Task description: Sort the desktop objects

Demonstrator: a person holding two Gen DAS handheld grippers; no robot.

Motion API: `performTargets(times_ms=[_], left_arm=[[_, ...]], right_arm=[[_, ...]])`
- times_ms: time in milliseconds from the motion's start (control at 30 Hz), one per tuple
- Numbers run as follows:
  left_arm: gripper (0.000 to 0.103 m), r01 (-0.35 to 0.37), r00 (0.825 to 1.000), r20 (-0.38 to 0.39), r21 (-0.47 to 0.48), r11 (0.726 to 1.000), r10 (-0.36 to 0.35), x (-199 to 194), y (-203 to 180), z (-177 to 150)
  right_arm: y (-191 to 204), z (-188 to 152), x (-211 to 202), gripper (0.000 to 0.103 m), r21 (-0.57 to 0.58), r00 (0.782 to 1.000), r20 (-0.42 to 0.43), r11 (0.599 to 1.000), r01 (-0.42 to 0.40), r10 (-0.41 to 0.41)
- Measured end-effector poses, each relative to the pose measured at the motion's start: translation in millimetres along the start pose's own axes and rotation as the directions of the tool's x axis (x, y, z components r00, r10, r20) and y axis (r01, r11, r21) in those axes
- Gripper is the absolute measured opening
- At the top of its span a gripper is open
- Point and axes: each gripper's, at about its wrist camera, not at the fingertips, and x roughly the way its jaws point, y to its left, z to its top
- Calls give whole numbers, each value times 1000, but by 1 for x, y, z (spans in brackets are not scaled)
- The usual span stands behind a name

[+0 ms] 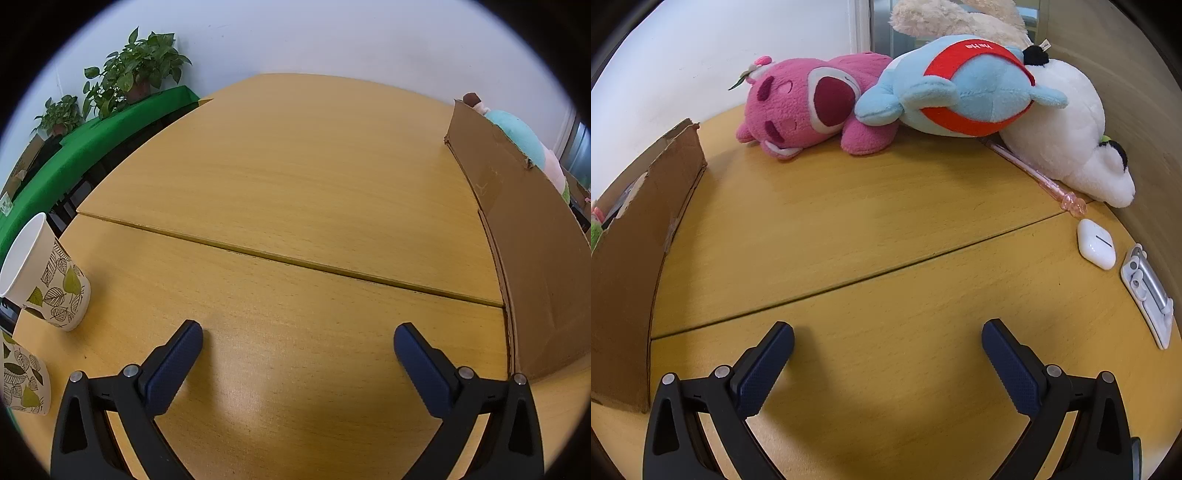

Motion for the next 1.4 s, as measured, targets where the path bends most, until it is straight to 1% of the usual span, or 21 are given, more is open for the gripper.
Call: performTargets(times_ms=[333, 1400], left_arm=[[103, 33, 999, -3, 47, 998, -33, 8, 2, 10], [103, 37, 999, -1, 45, 998, -37, 8, 3, 8]], right_arm=[[0, 0, 0, 103, 0, 1000, 1, 1000, -1, 1], [0, -1, -1, 103, -2, 1000, 2, 1000, -2, 2]])
